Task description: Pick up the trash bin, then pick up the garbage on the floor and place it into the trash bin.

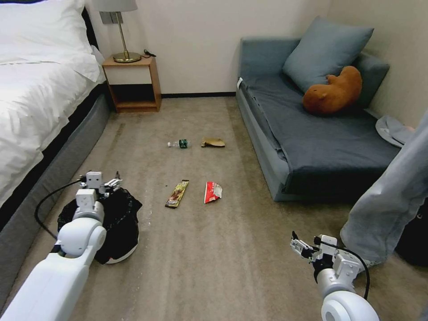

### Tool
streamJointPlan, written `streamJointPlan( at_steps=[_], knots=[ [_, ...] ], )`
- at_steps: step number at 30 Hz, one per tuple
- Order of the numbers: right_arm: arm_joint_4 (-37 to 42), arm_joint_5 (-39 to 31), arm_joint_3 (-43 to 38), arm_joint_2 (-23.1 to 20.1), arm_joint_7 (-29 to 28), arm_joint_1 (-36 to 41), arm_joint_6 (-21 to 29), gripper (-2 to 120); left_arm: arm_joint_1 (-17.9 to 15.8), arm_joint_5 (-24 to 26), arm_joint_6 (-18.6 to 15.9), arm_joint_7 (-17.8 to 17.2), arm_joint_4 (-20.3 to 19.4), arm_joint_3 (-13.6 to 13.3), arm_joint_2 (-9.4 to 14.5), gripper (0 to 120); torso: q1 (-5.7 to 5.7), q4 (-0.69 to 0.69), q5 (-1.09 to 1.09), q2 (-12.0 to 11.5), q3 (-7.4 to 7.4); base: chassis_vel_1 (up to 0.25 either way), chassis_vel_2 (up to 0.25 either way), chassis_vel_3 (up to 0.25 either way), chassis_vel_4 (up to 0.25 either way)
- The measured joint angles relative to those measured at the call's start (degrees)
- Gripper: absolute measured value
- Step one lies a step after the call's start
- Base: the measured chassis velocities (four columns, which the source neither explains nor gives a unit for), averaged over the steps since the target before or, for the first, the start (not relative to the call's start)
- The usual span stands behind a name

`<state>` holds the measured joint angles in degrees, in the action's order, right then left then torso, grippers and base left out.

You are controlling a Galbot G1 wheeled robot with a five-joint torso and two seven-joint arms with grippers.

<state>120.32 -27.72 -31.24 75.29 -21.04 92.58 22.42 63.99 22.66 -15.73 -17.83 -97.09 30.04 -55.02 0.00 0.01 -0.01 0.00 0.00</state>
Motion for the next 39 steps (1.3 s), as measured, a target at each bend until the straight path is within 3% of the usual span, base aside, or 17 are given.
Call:
streamJointPlan(
  at_steps=[1, 2, 4, 6, 7, 10, 12, 13, 15, 22, 32, 39],
  knots=[
    [-0.74, 0.17, 0.13, -0.16, 0.12, -0.39, -0.46, 100, 0.33, 0.94, -0.82, -0.25, 1.08, 1.18, 1.62, 88, 0.0, 0.0, -0.01, 0.0, 0.0, 0.0, 0.0, 0.0, 0.0],
    [-0.74, 0.17, 0.13, -0.16, 0.12, -0.39, -0.46, 100, 0.33, 0.94, -0.82, -0.25, 1.08, 1.18, 1.62, 88, 0.0, 0.0, -0.01, 0.0, 0.0, 0.0, 0.0, 0.0, 0.0],
    [-1.32, 0.28, 0.35, -0.34, 0.2, -0.8, -0.92, 100, 0.46, 3.15, -3.3, -1.36, 2.57, 2.75, 4.9, 86, 0.0, 0.0, 0.0, 0.0, 0.0, 0.0, 0.0, 0.0, 0.0],
    [-1.5, 0.31, 0.45, -0.39, 0.23, -0.91, -1.03, 100, 0.42, 3.7, -4.02, -1.63, 3.17, 3.06, 5.99, 85, 0.0, 0.0, 0.0, 0.0, 0.0, 0.0, 0.0, 0.0, 0.0],
    [-1.85, 0.45, 0.74, -0.48, 0.32, -1.16, -1.24, 100, 0.26, 4.59, -5.19, -1.99, 4.38, 3.54, 8.07, 85, 0.0, 0.01, 0.0, 0.0, 0.0, 0.0, 0.0, 0.0, 0.0],
    [-2.1, 0.62, 0.99, -0.5, 0.38, -1.33, -1.36, 100, 0.18, 5.39, -6.03, -2.1, 5.09, 3.74, 9.48, 85, 0.0, 0.0, 0.01, 0.0, 0.0, 0.0, 0.0, 0.0, 0.0],
    [-2.6, 1.03, 1.45, -0.54, 0.43, -1.69, -1.53, 100, 0.19, 8.81, -10.13, -2.3, 5.6, 4.07, 12.14, 84, 0.0, 0.0, 0.0, 0.0, 0.0, 0.0, 0.0, 0.0, 0.0],
    [-2.6, 1.03, 1.45, -0.54, 0.43, -1.69, -1.53, 100, 0.19, 8.81, -10.13, -2.3, 5.6, 4.07, 12.14, 84, 0.0, 0.0, 0.0, 0.0, 0.0, 0.0, 0.0, 0.0, 0.0],
    [-2.94, 1.16, 1.69, -0.73, 0.45, -1.97, -1.65, 100, 0.25, 10.53, -13.97, -2.28, 5.66, 4.01, 13.9, 84, 0.0, 0.0, 0.0, 0.0, 0.0, 0.0, 0.0, 0.0, 0.0],
    [-3.59, 1.26, 1.77, -1.01, 0.61, -2.19, -2.25, 100, 0.15, 12.34, -19.07, -0.68, 5.93, 2.81, 15.01, 84, 0.0, -0.01, 0.0, 0.0, 0.0, 0.0, 0.0, 0.0, 0.0],
    [-4.38, 2.04, 1.82, -0.99, 0.97, -2.0, -3.12, 100, -2.37, 23.59, -25.89, -0.31, 6.93, -0.45, 15.32, 85, 0.0, -0.01, 0.0, 0.0, 0.0, 0.0, 0.0, 0.0, 0.0],
    [-4.69, 2.45, 1.96, -0.54, 1.0, -2.2, -3.17, 100, -3.78, 24.87, -26.68, -0.39, 8.57, -1.25, 15.38, 85, 0.0, -0.01, 0.0, 0.0, 0.0, 0.0, 0.0, 0.0, 0.0]
  ],
)
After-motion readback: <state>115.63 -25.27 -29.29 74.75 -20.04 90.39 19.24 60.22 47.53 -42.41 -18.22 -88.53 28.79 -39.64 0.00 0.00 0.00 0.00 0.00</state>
